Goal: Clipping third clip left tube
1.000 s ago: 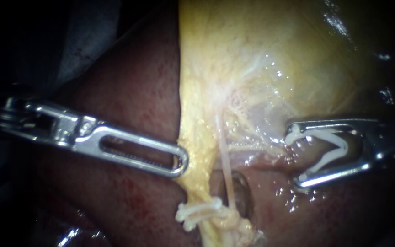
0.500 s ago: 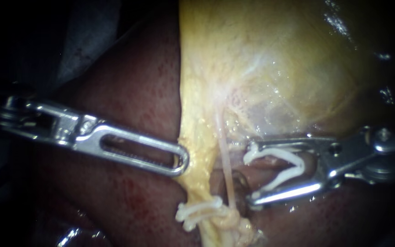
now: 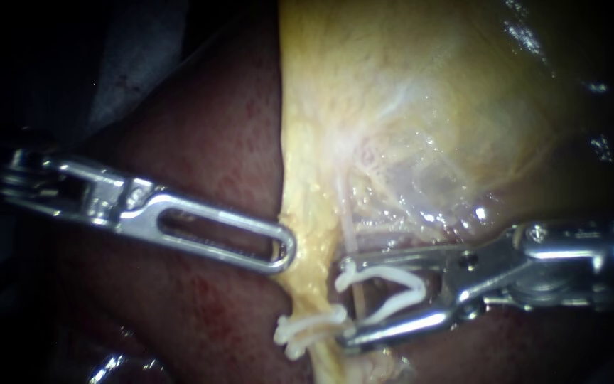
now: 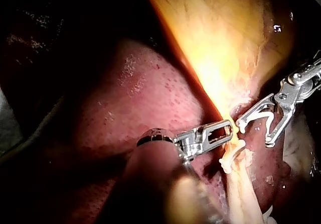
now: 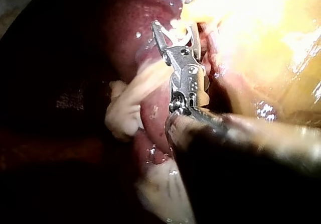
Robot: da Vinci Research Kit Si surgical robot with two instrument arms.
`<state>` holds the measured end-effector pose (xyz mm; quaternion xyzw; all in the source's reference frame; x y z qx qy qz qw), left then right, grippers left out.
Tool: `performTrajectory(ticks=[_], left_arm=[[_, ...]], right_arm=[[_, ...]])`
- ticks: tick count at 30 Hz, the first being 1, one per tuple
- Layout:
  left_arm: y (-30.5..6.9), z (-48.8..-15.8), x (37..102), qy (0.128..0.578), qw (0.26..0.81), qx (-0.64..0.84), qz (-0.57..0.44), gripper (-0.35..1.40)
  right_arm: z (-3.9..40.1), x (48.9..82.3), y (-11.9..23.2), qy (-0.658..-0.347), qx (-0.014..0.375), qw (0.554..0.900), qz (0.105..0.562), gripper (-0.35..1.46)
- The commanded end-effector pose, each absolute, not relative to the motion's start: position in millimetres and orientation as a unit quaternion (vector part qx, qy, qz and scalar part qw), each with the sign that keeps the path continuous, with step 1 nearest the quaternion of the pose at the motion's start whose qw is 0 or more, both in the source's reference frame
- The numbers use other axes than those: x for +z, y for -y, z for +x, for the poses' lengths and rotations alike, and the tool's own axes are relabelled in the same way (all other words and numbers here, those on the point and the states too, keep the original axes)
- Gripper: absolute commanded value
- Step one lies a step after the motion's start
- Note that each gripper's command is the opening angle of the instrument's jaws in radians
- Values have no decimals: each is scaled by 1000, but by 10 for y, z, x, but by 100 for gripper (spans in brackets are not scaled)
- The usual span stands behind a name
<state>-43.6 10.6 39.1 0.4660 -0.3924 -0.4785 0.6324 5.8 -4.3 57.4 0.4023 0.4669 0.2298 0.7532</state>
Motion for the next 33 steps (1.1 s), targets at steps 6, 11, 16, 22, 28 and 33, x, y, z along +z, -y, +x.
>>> performTrajectory(ticks=[6,11,16,22,28,33], left_arm=[[-105,-437,390,393,632,-479,466,-35],[-105,-437,390,393,632,-479,466,-35],[-105,-437,390,393,632,-479,466,-35],[-105,-438,389,393,632,-479,466,-35],[-104,-440,389,393,632,-480,465,-35],[-104,-442,388,393,632,-480,465,-35]], right_arm=[[61,582,38,-450,237,762,401,56],[58,590,39,-437,235,770,401,56],[56,596,45,-427,239,769,412,55],[59,600,45,-423,242,766,418,55],[68,603,40,-422,247,766,418,55],[76,606,36,-420,253,764,420,54]])
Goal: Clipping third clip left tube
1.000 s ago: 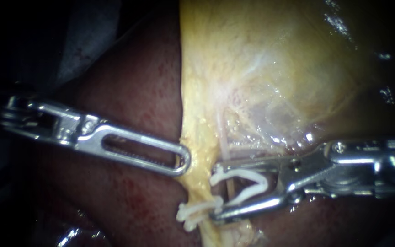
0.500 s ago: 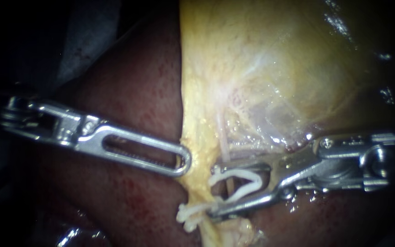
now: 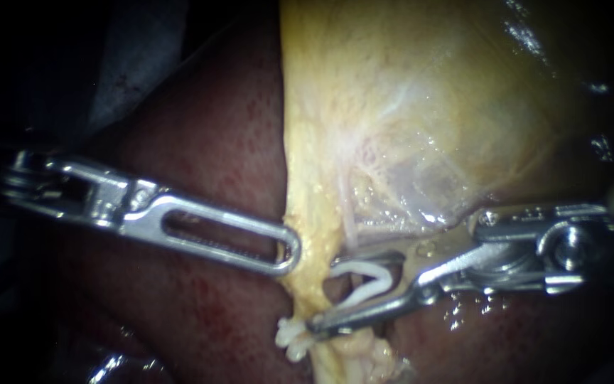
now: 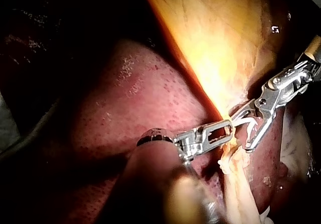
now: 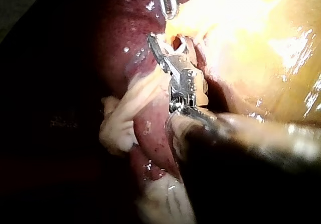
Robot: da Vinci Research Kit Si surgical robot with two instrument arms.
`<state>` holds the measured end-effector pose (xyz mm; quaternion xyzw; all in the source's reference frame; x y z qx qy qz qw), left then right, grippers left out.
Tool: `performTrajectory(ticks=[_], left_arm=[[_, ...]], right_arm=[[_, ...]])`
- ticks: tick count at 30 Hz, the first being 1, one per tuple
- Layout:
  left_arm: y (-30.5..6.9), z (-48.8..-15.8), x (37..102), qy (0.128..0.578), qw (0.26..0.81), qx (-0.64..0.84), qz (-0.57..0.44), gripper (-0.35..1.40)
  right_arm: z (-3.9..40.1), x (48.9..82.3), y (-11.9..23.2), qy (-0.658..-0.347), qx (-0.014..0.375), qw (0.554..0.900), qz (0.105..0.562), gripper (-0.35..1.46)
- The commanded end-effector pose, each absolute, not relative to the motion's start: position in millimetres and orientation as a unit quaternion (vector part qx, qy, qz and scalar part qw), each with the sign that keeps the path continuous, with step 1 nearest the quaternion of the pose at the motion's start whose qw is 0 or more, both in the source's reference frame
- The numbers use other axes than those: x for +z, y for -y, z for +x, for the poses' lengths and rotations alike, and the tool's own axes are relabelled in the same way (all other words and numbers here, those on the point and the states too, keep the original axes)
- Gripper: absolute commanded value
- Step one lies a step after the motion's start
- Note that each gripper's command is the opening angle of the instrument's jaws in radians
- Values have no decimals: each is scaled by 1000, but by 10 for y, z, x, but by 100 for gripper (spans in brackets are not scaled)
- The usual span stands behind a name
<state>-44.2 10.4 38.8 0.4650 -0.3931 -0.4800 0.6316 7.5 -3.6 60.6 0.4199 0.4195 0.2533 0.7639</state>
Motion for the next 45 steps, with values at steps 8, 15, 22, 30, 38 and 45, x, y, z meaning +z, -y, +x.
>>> performTrajectory(ticks=[8,15,22,30,38,45], left_arm=[[-104,-444,388,393,632,-481,464,-35],[-103,-445,388,393,632,-481,464,-35],[-103,-446,389,393,632,-481,463,-35],[-103,-447,389,393,632,-481,463,-35],[-103,-447,389,393,632,-482,463,-35],[-103,-447,389,393,632,-482,463,-35]], right_arm=[[88,610,38,-409,274,757,429,53],[95,611,38,-398,290,752,439,51],[100,621,48,-393,291,752,442,50],[107,627,53,-386,290,752,449,49],[109,628,52,-387,291,751,449,48],[109,625,46,-388,292,750,449,48]])
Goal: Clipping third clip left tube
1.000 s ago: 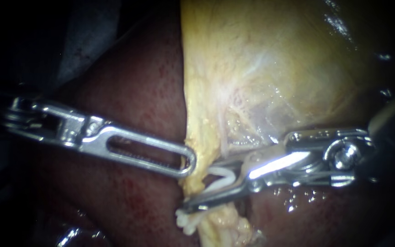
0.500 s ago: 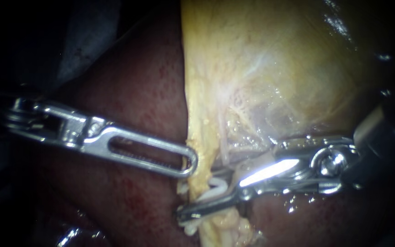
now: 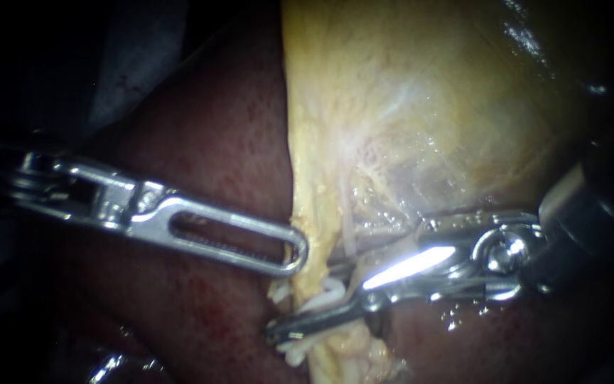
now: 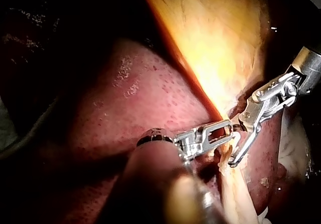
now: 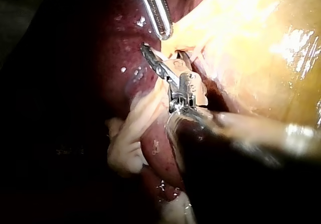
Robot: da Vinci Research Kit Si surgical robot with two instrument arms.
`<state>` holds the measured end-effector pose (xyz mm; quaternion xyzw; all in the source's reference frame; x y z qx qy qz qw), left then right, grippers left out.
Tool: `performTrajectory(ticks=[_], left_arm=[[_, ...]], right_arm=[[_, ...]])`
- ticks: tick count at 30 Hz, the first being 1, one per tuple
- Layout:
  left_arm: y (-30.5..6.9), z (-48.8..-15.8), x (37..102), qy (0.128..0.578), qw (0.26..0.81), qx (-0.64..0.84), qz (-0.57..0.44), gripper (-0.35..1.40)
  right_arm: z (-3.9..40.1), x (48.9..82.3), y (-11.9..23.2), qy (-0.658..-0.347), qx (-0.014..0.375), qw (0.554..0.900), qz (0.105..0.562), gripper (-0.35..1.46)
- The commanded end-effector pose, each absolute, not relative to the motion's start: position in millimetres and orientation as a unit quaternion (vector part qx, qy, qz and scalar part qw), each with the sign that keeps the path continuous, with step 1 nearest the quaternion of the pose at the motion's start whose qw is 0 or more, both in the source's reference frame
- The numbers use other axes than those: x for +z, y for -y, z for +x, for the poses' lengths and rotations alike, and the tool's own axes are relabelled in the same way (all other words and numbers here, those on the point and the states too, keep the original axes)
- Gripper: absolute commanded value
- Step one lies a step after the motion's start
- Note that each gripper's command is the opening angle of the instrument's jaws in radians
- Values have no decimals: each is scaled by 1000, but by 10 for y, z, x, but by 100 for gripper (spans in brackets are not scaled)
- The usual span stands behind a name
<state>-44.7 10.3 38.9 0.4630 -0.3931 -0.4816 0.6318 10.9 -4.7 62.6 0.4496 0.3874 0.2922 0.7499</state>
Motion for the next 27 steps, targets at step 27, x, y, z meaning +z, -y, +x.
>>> performTrajectory(ticks=[27], left_arm=[[-104,-448,390,393,632,-482,463,-35]], right_arm=[[107,610,33,-389,297,746,451,33]])
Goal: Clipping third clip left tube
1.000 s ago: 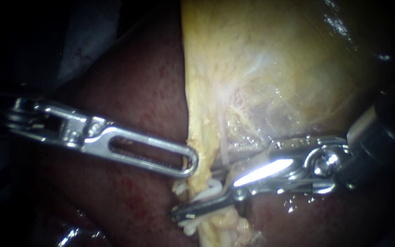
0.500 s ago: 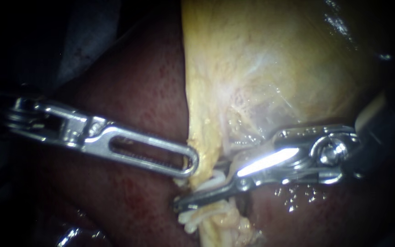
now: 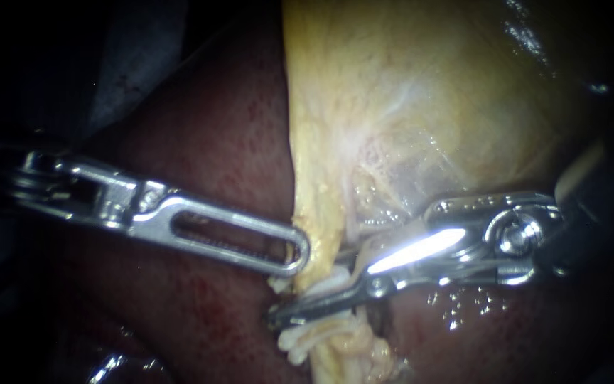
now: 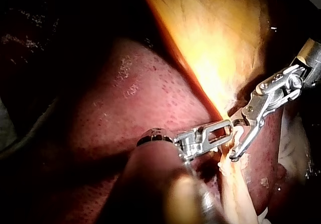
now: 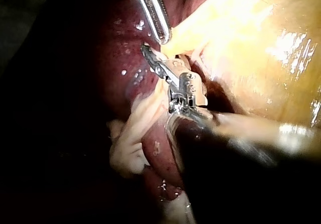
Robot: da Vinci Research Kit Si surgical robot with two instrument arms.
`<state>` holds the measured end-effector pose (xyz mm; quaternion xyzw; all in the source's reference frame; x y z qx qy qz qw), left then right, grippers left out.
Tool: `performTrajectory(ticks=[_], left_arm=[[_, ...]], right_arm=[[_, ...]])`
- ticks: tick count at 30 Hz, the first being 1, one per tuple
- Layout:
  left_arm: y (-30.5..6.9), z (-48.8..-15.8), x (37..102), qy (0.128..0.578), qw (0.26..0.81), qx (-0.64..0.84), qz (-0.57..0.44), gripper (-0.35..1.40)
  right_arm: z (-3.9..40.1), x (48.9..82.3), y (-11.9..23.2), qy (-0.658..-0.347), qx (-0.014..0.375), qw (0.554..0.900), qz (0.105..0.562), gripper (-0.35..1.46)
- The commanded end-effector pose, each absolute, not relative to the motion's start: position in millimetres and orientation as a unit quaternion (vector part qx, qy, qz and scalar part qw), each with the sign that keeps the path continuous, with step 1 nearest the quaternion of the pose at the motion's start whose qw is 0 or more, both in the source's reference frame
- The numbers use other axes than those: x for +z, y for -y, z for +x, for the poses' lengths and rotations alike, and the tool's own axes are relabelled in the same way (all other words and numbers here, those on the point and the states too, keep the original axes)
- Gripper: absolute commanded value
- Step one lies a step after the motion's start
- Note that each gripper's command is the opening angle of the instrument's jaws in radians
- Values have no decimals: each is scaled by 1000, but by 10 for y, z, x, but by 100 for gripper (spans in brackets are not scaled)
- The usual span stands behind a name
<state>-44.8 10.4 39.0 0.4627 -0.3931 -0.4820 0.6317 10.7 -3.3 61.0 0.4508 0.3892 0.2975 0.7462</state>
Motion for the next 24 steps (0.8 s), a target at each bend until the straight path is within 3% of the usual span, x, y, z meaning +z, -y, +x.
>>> performTrajectory(ticks=[1,8,12,24], left_arm=[[-104,-448,390,393,632,-482,463,-35],[-104,-448,390,393,632,-482,463,-35],[-104,-448,390,393,632,-482,463,-35],[-104,-449,390,393,632,-482,463,-35]], right_arm=[[106,610,33,-389,297,746,451,29],[96,613,27,-385,306,740,458,-16],[90,614,23,-379,316,735,465,-33],[89,613,22,-374,324,731,470,-35]])
